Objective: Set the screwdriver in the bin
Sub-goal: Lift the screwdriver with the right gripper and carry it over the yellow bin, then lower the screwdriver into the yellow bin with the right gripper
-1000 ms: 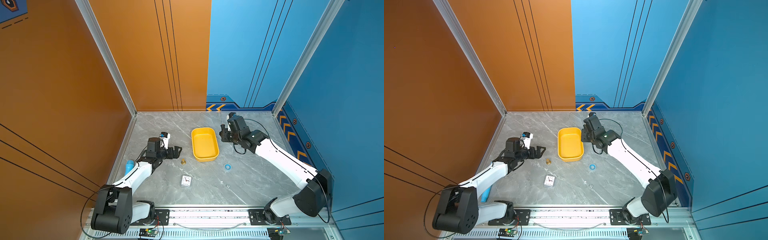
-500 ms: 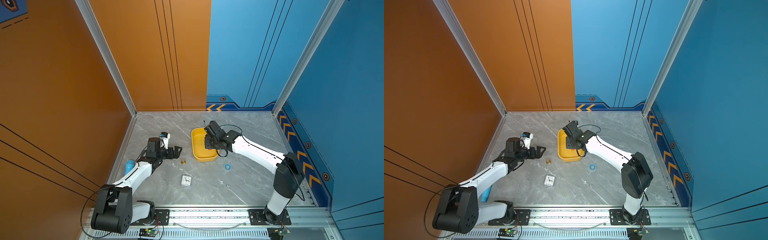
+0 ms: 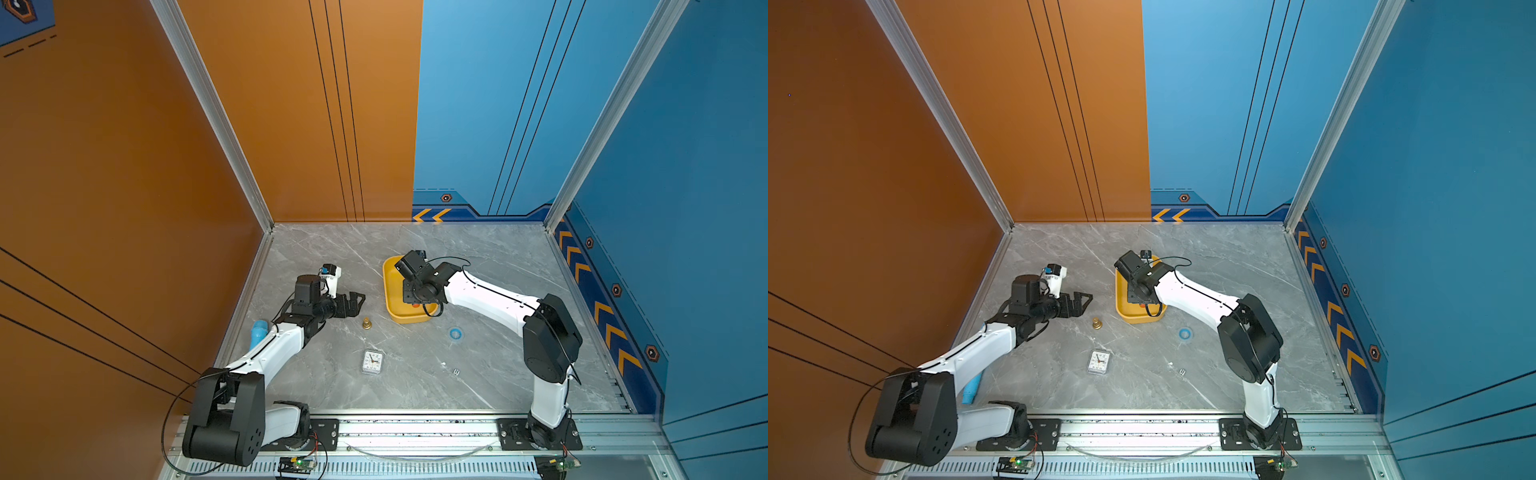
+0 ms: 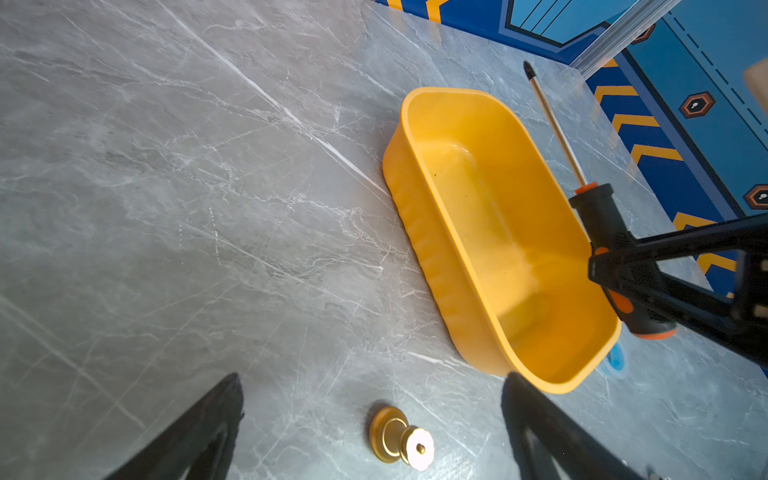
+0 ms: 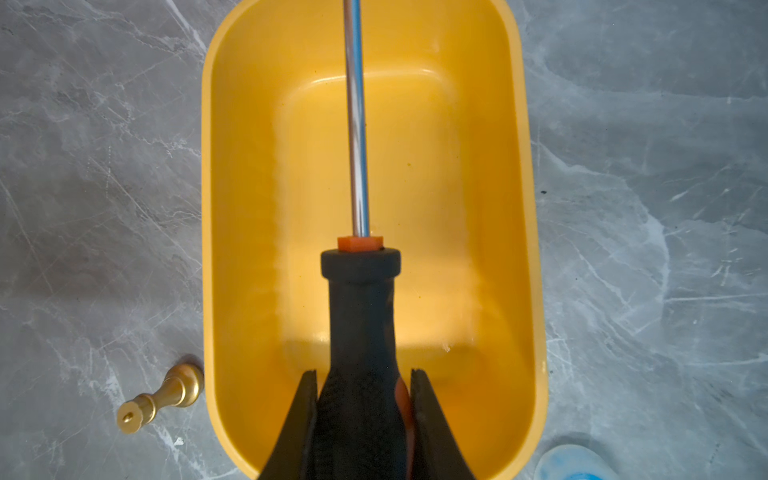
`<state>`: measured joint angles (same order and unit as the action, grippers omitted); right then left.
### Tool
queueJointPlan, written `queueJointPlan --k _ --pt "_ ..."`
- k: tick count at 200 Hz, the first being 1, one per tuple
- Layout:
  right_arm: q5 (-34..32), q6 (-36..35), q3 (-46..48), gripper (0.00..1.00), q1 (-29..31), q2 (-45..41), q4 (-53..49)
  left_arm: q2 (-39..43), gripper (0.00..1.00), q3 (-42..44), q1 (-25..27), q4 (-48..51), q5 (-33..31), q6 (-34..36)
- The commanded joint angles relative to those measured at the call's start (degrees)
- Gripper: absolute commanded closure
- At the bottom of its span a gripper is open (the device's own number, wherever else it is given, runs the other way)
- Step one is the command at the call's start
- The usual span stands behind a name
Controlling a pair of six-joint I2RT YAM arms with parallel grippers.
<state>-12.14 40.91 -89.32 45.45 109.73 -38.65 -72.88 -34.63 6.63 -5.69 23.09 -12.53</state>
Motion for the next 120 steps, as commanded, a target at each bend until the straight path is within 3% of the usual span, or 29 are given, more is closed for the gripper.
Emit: queueJointPlan --k 1,120 --pt "-1.6 2.1 -1.7 1.0 0.3 1.5 -2.1 -0.6 0.02 -0.6 -0.6 -0.5 1.9 -0.4" --pt "-0.9 3.2 -1.9 1.0 0.2 6.0 -2.2 -1.3 0.02 -0.3 -1.1 -0.9 2.4 0.0"
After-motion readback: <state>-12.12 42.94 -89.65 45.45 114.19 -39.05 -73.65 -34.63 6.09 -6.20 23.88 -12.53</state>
